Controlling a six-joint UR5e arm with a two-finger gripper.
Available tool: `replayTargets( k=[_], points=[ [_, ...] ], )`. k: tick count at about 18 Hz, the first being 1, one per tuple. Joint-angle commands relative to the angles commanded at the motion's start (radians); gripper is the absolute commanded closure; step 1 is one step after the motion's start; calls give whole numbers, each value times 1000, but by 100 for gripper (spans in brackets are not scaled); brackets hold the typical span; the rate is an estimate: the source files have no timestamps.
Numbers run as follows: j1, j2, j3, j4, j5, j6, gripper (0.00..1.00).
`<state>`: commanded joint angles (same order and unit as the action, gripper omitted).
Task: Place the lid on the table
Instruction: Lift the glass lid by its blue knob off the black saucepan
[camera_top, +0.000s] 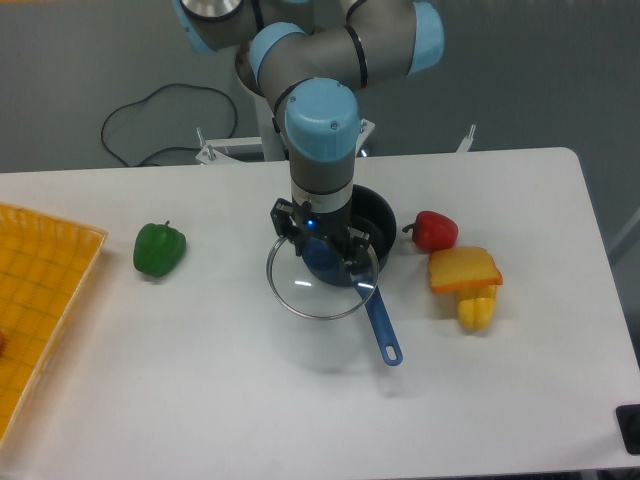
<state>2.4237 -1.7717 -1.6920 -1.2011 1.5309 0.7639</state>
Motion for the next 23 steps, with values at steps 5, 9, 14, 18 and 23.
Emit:
replayTargets(
  k=[5,9,14,18,23],
  points=[
    [0,0,-3,3,8,-2,34],
    [-8,-8,6,-2,9,-9,34],
    [-17,-18,18,5,14,-49,34],
    [-63,-67,54,8,47,-178,34],
    [-112,-120,95,9,75,-267,34]
  ],
)
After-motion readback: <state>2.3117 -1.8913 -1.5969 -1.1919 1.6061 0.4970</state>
